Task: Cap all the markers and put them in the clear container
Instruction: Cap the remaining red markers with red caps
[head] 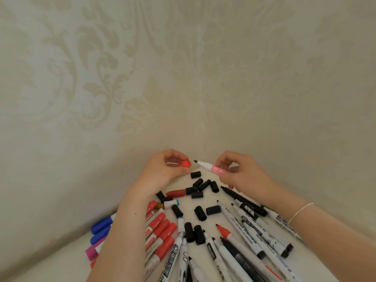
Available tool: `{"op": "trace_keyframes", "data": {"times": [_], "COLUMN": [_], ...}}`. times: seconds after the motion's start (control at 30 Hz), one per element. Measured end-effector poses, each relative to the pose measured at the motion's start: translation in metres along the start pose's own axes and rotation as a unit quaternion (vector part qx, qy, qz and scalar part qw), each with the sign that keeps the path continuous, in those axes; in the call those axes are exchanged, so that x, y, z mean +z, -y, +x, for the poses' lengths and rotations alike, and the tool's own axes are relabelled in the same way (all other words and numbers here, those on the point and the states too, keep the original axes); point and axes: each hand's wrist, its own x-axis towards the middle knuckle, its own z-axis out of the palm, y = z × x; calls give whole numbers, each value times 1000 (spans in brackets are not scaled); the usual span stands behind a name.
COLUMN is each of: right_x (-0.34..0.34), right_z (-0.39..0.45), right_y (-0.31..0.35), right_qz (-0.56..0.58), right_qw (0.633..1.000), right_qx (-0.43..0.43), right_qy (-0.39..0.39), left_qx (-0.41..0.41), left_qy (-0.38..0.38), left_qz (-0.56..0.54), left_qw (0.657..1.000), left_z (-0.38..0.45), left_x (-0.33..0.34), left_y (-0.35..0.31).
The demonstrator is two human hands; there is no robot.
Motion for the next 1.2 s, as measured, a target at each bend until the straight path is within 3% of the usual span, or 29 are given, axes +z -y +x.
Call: {"op": "trace_keyframes", "data": {"times": [0.2,0.37,0.57,0.67,0.77,0.93,1.2], "right_x": [4,5,6,9,9,-10,-18], "right_z": [2,2,-1,-2,-1,3,-2], "right_y": [4,9,14,18,20,-5,-31], "right_qz": [-90,-142,-28,-11,-37,-194,-310], "right_qw": [996,988,998,999,999,975,928], "right_qx": [-14,-44,-42,-38,-3,105,207], "right_qy": [-2,26,27,8,33,-1,31], "left_qx": [10,5,-77,-93,-103,-92,-122], "left_qy": [28,136,228,239,229,73,182], "left_qz": [3,61,-107,-145,-103,34,103], "left_qw": [1000,989,965,956,963,993,970], "left_z": [-1,-3,-9,-10,-10,-12,-17], "left_x": [-1,1,-1,3,-3,-26,-20], "left_y": [-2,-6,-9,-14,-10,-1,-8]}}
